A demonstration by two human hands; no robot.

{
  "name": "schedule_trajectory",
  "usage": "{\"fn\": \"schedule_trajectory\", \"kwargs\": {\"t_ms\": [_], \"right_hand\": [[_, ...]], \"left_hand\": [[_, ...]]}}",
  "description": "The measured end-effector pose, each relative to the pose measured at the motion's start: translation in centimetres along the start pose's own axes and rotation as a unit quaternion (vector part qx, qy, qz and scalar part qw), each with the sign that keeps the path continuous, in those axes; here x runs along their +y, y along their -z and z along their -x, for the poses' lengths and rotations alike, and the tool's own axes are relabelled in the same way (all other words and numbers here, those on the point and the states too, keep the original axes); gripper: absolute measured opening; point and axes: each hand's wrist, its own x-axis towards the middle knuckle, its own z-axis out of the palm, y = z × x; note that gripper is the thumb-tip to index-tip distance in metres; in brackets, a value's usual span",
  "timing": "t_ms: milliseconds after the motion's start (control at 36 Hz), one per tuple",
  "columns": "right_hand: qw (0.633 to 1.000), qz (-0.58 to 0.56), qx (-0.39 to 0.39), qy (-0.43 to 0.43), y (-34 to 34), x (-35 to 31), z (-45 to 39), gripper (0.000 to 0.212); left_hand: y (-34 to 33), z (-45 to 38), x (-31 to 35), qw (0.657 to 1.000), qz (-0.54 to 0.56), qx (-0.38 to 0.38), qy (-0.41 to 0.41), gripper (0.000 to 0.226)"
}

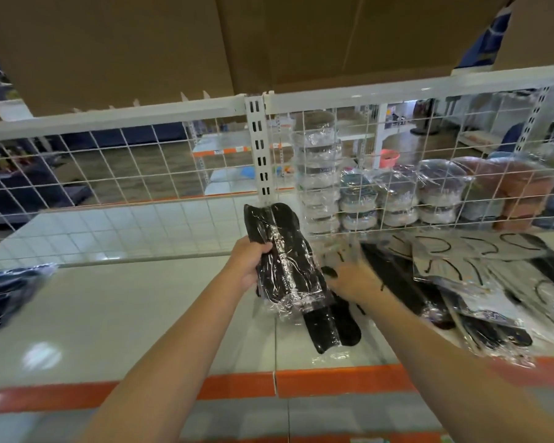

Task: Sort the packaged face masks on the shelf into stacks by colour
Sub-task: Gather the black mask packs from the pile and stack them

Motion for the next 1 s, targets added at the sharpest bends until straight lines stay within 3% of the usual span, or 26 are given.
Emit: {"fn": "schedule_trajectory", "kwargs": {"t_ms": [56,139,333,500,611,722,778,806,889,944,1000], "right_hand": [[0.992,0.126,0.015,-0.012,-2.2,1.5,-0.2,0.079],[0.991,0.133,0.010,-0.028,-3.3,1.7,-0.7,0.087],[0.998,-0.001,0.031,-0.046,-1.9,1.3,-0.5,0.029],[0.984,-0.133,0.102,-0.063,3.1,0.8,-0.8,0.019],[0.927,-0.339,0.159,-0.003,7.8,-1.3,-0.3,0.013],[0.820,-0.562,0.092,0.063,10.5,-3.8,0.9,0.015],[0.803,-0.586,0.062,0.089,10.5,-5.0,1.6,0.011],[0.820,-0.563,0.053,0.095,10.1,-5.5,2.0,0.010],[0.950,-0.295,0.043,0.091,8.0,-6.2,2.2,0.017],[0.977,-0.188,0.053,0.087,6.5,-6.3,1.9,0.023],[0.978,-0.179,0.077,0.078,5.3,-6.4,1.3,0.027]], "left_hand": [[1.1,-0.3,0.0,1.000,-0.005,0.013,-0.009,0.025],[2.0,-0.8,0.0,1.000,-0.005,0.024,-0.018,0.027],[1.8,-0.7,0.4,0.999,-0.025,0.018,-0.021,0.025],[1.0,-0.6,0.7,0.999,-0.033,0.011,-0.018,0.029],[0.5,-0.4,0.6,1.000,-0.020,0.001,-0.013,0.031],[-0.6,-0.4,0.6,1.000,0.006,-0.005,0.001,0.020],[-1.4,0.2,0.8,0.998,0.055,-0.005,0.017,0.021],[-1.8,0.2,0.8,0.996,0.086,-0.011,0.021,0.029],[-2.5,0.0,1.1,0.987,0.143,-0.073,0.015,0.061],[-2.6,-0.1,1.3,0.989,0.111,-0.095,0.005,0.067],[-2.4,0.1,1.2,0.997,0.030,-0.066,-0.029,0.040]]}}
